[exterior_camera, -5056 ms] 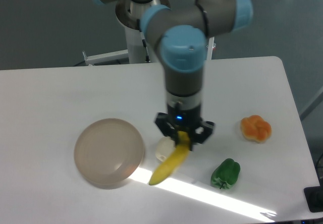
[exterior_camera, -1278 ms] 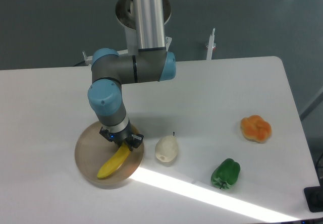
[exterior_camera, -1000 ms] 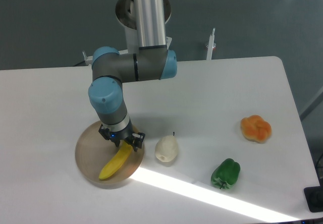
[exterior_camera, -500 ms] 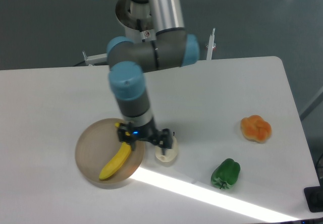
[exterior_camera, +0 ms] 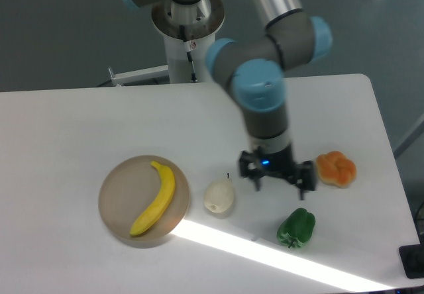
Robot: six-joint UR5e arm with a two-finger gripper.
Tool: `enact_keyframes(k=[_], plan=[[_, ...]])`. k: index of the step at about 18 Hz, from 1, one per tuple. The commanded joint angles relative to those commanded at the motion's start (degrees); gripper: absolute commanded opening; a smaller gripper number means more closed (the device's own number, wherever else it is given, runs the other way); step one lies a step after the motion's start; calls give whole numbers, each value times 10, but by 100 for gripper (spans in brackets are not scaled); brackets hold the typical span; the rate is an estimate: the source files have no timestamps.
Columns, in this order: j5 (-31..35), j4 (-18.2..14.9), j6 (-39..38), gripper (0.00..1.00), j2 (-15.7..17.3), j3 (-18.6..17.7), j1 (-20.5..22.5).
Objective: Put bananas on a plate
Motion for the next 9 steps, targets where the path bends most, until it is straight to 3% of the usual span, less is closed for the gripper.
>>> enact_keyframes(k=[4, 9], plan=[[-1, 1, 54, 100, -25, 17, 13], [-1, 0, 54, 100, -50, 41, 12]])
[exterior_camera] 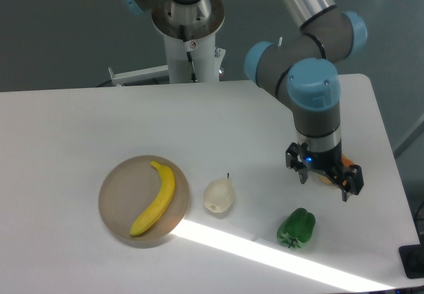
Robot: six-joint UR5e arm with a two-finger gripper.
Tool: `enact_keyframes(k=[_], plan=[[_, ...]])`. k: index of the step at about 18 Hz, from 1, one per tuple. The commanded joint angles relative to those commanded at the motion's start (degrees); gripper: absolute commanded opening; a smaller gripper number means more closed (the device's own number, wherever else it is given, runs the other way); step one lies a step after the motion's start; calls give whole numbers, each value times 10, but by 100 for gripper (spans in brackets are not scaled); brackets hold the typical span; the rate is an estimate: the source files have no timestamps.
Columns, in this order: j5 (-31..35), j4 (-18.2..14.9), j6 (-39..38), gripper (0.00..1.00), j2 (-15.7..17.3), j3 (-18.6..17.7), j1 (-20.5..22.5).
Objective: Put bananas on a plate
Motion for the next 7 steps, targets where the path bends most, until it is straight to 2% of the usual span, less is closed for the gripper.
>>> enact_keyframes(k=[7], plan=[[1, 1, -1, 100, -3, 0, 0]])
